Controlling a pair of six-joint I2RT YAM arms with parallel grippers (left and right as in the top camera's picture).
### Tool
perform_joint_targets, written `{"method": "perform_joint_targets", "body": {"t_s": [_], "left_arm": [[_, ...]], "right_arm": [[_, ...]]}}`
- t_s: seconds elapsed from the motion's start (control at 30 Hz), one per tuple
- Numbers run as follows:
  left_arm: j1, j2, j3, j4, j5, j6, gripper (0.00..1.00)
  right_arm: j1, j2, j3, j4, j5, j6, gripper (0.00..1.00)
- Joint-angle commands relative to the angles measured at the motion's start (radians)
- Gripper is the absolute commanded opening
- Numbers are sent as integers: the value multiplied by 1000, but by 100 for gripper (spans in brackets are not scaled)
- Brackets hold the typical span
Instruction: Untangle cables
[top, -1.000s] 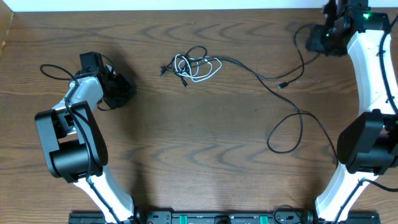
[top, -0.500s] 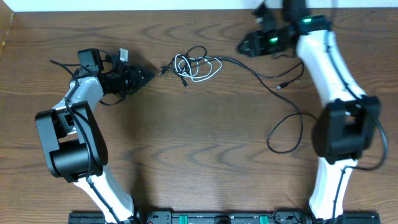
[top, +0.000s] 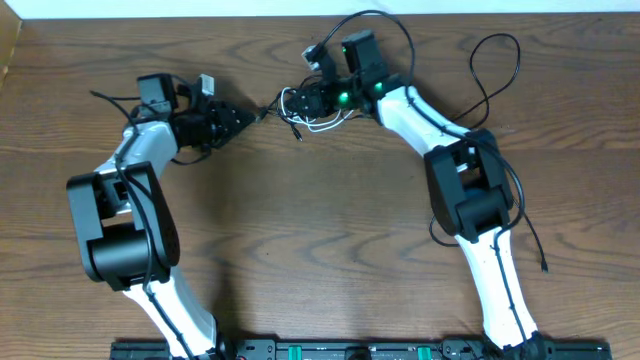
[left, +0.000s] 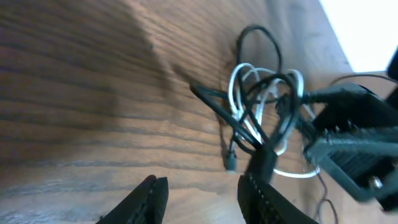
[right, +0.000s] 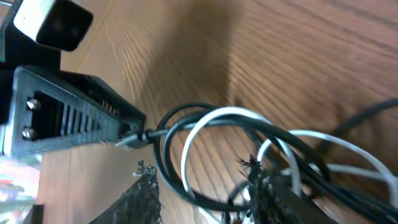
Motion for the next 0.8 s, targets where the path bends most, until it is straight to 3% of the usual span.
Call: {"method": "perform_joint_targets", "body": {"t_s": [0.0,0.2,0.77], "left_arm": [[-42,12,3,43,-166,-112,46],[-56,14,3,120,-190,-160,46],[-105,82,3,250,-186,-247,47]], "right_arm": [[22,21,12,26,34,55,39],[53,21,12,26,138,63,38],[97,22,12,42,205,111,37]]}}
